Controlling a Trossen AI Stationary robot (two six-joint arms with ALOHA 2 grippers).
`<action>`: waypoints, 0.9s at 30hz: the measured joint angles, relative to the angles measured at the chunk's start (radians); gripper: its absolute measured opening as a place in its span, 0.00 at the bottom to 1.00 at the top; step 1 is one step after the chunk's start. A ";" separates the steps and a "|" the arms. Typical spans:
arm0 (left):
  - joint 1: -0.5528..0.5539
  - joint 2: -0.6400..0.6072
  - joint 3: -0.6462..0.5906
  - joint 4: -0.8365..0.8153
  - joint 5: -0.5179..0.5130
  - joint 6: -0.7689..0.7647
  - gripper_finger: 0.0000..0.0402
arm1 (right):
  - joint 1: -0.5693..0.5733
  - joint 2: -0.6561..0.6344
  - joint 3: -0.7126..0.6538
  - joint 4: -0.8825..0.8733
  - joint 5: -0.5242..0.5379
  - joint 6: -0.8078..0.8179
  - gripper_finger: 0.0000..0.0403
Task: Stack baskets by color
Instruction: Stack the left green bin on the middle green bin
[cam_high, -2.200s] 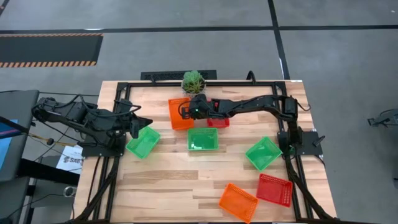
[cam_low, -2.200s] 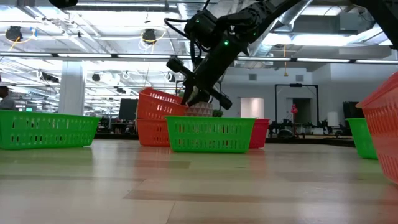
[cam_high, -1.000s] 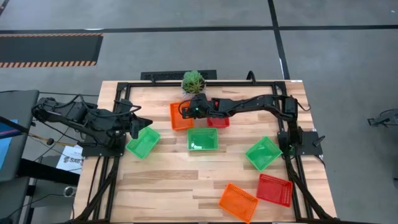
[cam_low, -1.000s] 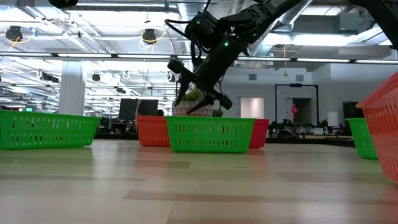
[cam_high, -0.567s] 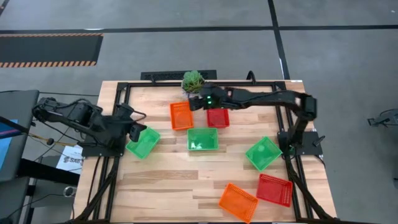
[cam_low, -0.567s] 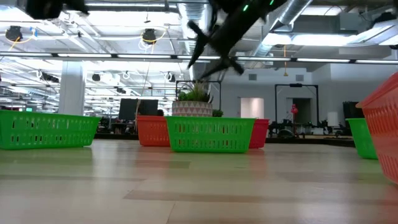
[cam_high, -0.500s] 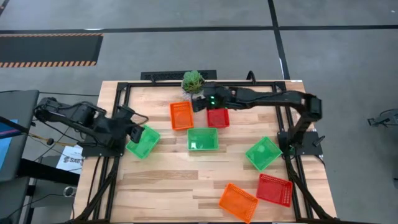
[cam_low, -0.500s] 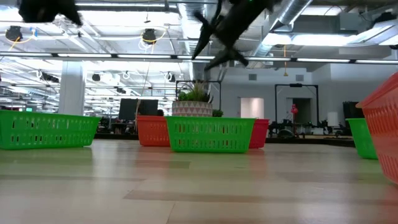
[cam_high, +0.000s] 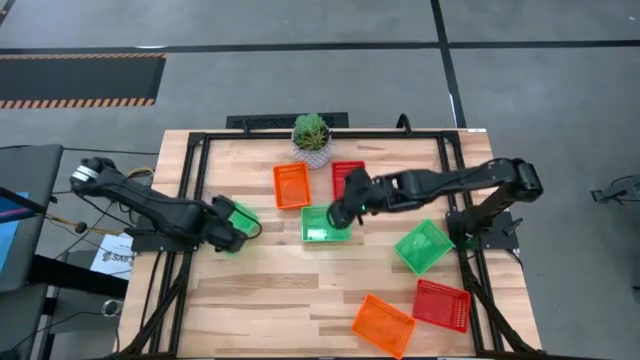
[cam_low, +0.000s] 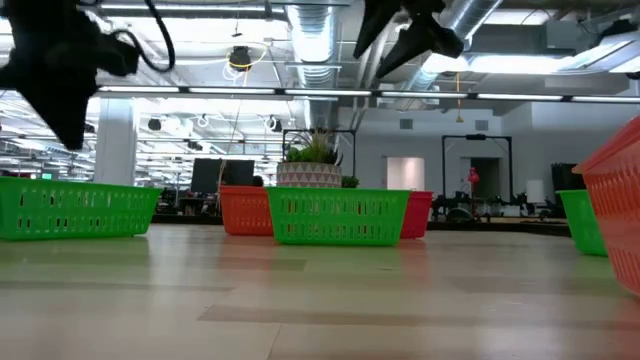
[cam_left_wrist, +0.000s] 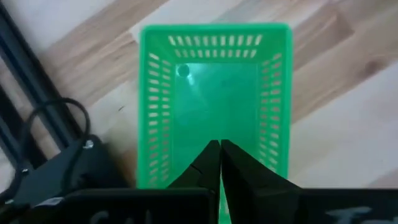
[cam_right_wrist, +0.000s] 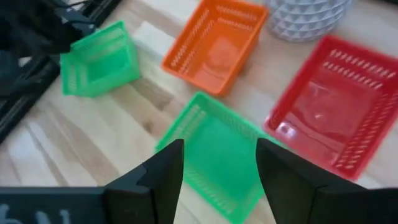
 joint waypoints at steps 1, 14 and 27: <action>0.000 0.018 -0.010 0.024 0.002 0.002 0.00 | 0.015 0.009 0.001 0.007 0.010 0.019 0.54; 0.000 0.261 -0.052 0.412 0.124 0.067 0.00 | 0.156 0.011 -0.005 -0.002 0.050 0.174 0.53; 0.000 0.424 -0.051 1.062 0.289 0.093 0.00 | 0.278 0.011 -0.005 -0.009 0.050 0.286 0.51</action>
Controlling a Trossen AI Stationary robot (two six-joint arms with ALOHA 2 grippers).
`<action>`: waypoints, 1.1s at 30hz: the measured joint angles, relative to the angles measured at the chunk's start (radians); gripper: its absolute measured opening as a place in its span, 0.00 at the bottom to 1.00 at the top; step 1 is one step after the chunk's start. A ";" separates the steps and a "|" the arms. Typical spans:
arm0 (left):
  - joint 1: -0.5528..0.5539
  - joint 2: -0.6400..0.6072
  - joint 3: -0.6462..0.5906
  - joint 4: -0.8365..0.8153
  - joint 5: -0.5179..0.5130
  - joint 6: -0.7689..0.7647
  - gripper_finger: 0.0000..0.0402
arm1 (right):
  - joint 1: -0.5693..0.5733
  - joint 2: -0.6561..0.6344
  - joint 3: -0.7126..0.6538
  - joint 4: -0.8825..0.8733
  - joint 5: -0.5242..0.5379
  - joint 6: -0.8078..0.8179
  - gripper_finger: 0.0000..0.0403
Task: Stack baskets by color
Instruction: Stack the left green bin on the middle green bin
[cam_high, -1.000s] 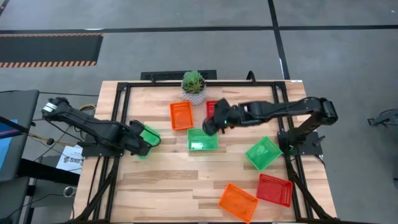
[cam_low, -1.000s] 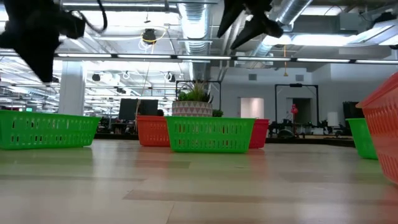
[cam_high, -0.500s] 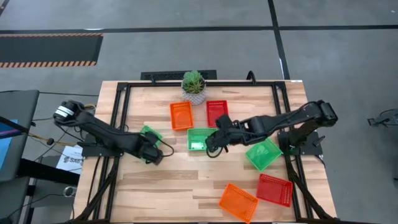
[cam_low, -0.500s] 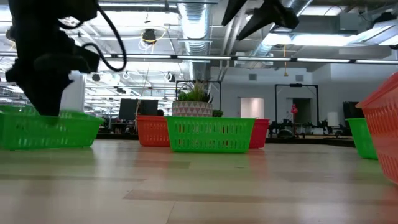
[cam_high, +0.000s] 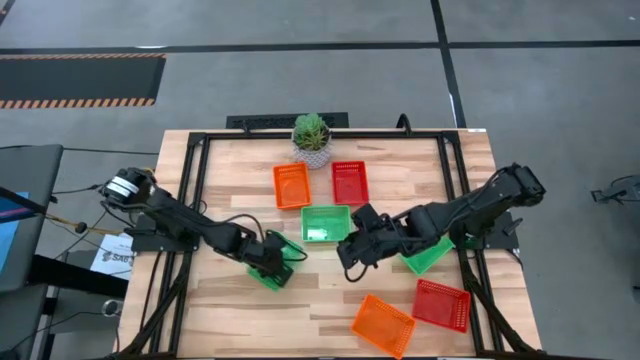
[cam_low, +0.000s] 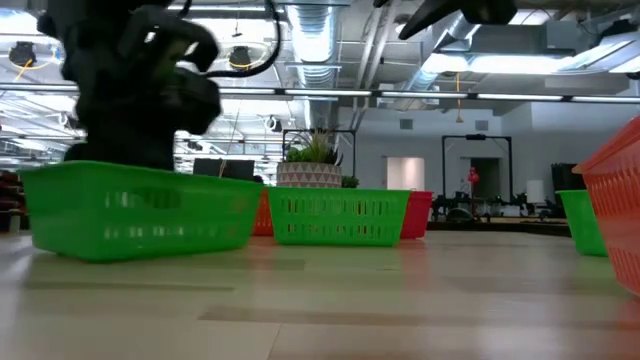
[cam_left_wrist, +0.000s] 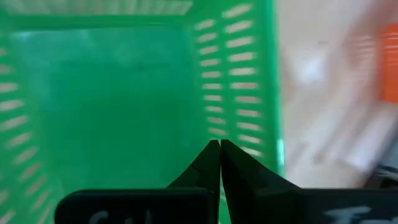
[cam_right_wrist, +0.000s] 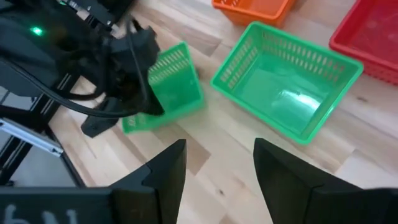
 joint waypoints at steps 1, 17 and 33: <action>0.000 0.022 0.000 0.061 0.009 0.000 0.00 | 0.007 0.000 0.000 -0.001 0.000 0.004 0.51; 0.027 0.190 0.106 0.522 0.223 0.013 0.00 | 0.073 0.000 0.001 -0.072 0.016 0.074 0.49; 0.044 -0.128 0.161 0.438 0.175 0.081 0.00 | 0.121 0.187 0.000 -0.129 -0.016 0.329 0.49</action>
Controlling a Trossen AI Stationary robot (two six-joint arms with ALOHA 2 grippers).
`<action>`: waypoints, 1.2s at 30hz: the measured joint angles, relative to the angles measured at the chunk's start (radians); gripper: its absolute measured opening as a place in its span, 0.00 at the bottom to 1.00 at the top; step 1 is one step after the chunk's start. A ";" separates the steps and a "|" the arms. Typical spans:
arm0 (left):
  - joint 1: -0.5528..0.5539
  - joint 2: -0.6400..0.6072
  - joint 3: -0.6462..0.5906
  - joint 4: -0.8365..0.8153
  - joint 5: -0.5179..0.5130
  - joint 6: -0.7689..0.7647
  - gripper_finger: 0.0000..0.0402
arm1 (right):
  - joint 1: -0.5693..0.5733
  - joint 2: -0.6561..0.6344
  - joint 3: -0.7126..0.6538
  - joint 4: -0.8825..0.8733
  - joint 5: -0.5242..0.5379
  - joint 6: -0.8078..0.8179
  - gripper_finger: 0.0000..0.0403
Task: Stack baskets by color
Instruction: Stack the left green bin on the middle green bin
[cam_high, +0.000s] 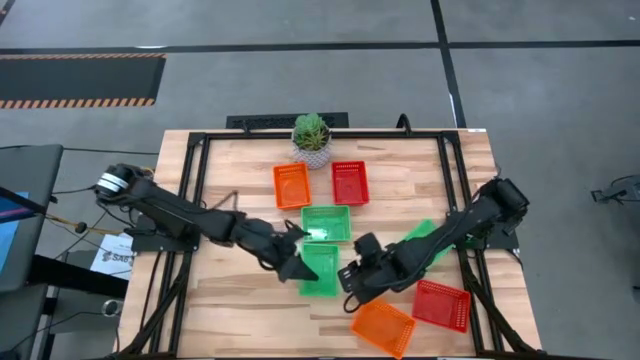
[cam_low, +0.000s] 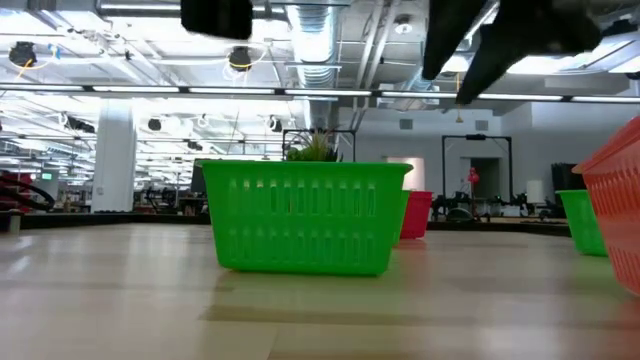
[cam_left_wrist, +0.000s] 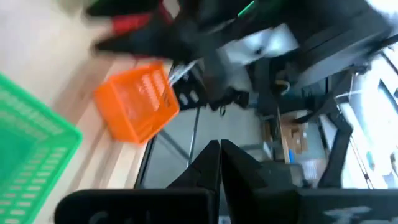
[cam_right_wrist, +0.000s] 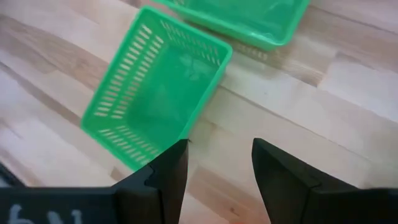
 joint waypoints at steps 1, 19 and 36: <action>-0.001 -0.028 0.000 -0.020 -0.023 0.009 0.00 | -0.003 0.017 0.000 0.016 -0.007 0.000 0.49; -0.004 -0.347 -0.001 -0.406 -0.321 0.092 0.00 | -0.067 0.196 0.000 0.221 -0.124 -0.011 0.49; -0.004 -0.343 -0.002 -0.446 -0.331 0.094 0.00 | -0.092 0.211 0.000 0.252 -0.180 -0.066 0.13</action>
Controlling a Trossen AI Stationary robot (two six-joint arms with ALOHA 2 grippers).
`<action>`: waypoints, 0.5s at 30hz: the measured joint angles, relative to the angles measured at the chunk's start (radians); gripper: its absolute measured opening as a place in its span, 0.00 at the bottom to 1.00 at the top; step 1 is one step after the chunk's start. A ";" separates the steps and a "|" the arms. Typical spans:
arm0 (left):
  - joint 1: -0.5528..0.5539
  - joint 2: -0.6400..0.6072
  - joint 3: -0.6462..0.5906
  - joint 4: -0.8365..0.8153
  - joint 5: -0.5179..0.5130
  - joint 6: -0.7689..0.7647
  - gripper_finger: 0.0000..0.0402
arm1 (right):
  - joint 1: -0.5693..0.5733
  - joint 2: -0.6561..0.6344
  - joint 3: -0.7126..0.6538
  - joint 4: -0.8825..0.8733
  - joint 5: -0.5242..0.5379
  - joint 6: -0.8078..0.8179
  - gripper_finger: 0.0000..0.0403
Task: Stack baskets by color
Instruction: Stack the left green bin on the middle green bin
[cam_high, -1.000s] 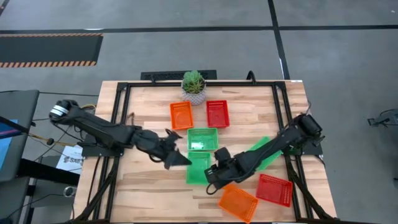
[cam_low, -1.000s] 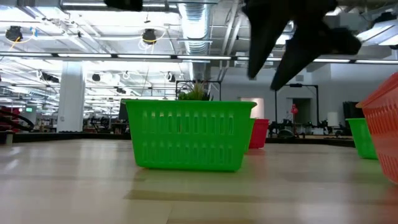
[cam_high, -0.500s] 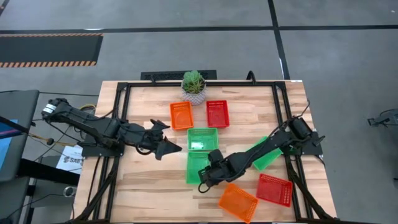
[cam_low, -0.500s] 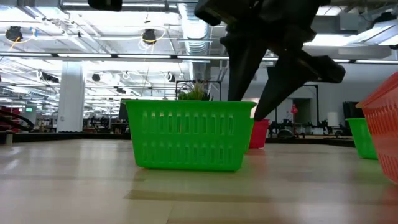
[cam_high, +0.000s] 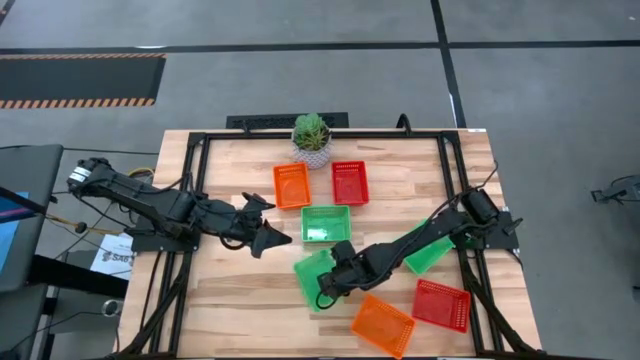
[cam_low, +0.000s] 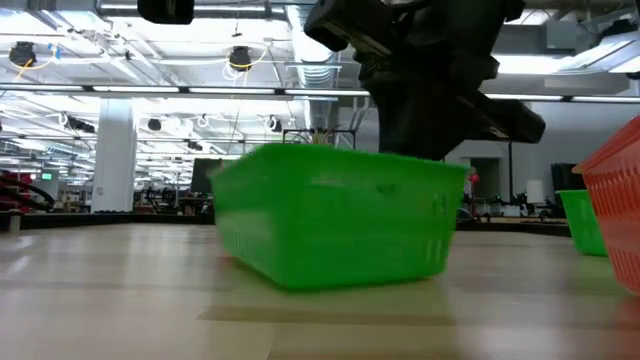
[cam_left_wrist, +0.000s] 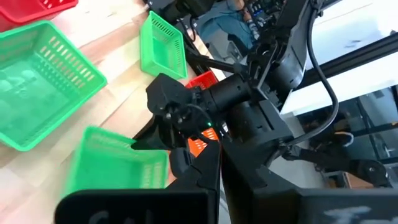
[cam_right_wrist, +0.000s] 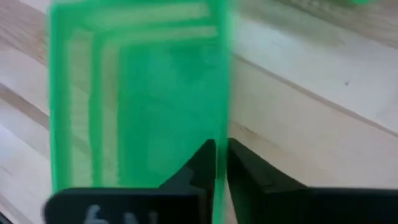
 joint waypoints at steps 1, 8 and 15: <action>0.000 0.000 0.000 0.000 0.000 0.000 0.00 | 0.000 0.000 0.000 0.003 -0.013 -0.010 0.11; 0.000 0.000 0.000 0.000 0.000 0.000 0.00 | 0.000 -0.004 0.000 0.023 -0.043 -0.052 0.03; 0.000 -0.003 0.000 0.004 0.000 -0.001 0.00 | -0.008 -0.064 0.000 0.044 -0.049 -0.147 0.01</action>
